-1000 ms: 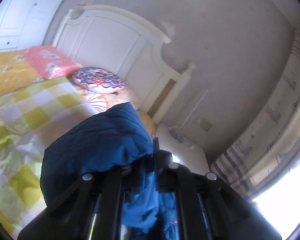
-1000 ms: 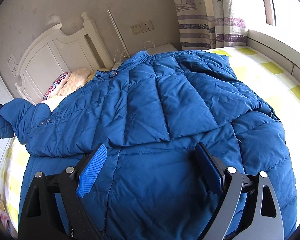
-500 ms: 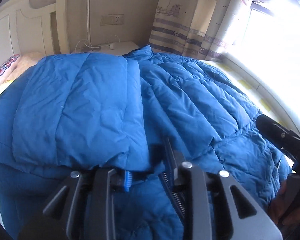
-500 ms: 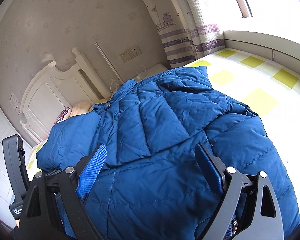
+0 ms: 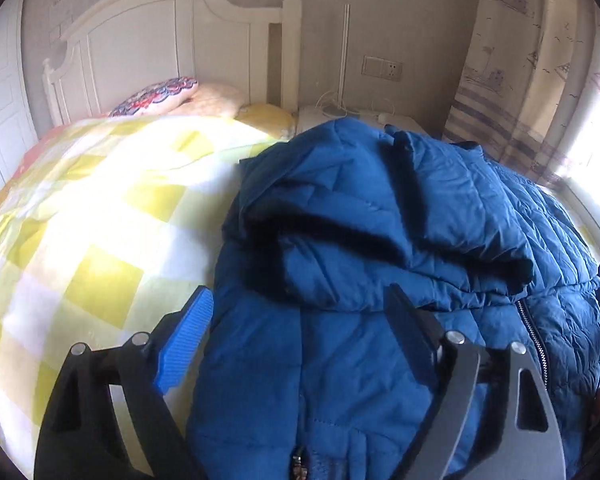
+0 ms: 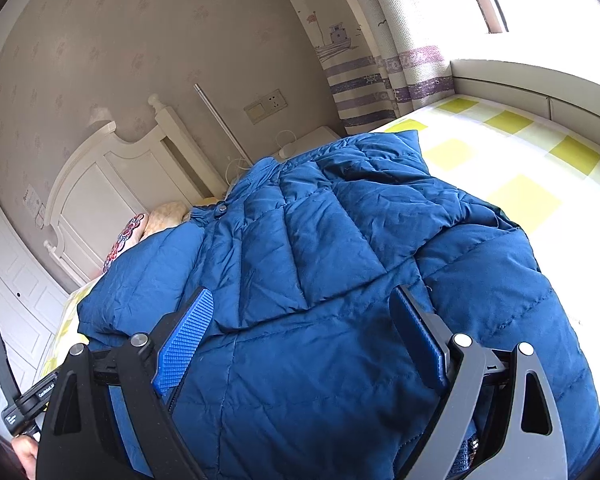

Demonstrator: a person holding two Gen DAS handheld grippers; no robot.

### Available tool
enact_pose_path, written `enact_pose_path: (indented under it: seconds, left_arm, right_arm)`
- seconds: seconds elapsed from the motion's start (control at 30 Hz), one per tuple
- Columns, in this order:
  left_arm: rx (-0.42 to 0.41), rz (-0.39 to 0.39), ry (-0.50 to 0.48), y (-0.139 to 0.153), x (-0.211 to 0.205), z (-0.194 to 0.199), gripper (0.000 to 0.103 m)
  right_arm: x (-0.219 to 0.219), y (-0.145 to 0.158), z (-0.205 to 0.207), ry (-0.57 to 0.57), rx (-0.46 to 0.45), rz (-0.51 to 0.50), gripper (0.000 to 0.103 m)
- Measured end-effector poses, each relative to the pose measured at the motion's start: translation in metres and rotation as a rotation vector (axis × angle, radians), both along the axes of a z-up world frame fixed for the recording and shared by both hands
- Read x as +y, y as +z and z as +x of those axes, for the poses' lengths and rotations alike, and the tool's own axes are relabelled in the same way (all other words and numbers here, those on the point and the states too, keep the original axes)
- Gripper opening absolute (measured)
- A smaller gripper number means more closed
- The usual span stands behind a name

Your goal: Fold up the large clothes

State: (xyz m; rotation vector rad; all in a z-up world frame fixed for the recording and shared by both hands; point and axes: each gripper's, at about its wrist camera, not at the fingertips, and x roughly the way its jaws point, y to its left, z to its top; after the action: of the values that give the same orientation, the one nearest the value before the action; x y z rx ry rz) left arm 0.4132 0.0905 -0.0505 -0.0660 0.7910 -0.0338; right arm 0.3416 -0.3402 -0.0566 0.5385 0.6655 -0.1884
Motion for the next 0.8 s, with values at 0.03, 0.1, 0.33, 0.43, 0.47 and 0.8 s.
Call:
enact_pose_path:
  seconds: [0.03, 0.1, 0.33, 0.43, 0.47, 0.8]
  left_arm:
    - [0.023, -0.032, 0.011, -0.003, 0.006, 0.004, 0.083]
    - [0.063, -0.051, 0.032, -0.010, 0.012, 0.015, 0.081]
    - [0.097, -0.080, 0.038, -0.022, 0.018, 0.026, 0.075]
    - [0.097, -0.134, 0.041, -0.026, 0.020, 0.027, 0.075]
    - [0.096, -0.138, 0.042, -0.026, 0.021, 0.027, 0.076]
    - [0.105, -0.146, 0.031, -0.029, 0.022, 0.029, 0.081]
  right_arm:
    - [0.000, 0.000, 0.000, -0.003, 0.002, -0.002, 0.087]
    - [0.000, -0.001, 0.000, -0.007, 0.007, -0.003, 0.087]
    - [0.026, -0.001, 0.021, 0.063, 0.113, -0.133, 0.087]
    - [0.065, 0.002, 0.038, 0.176, 0.144, -0.262, 0.087]
    - [0.082, 0.004, 0.044, 0.219, 0.140, -0.311, 0.087]
    - [0.228, -0.016, 0.120, 0.570, 0.256, -0.854, 0.087]
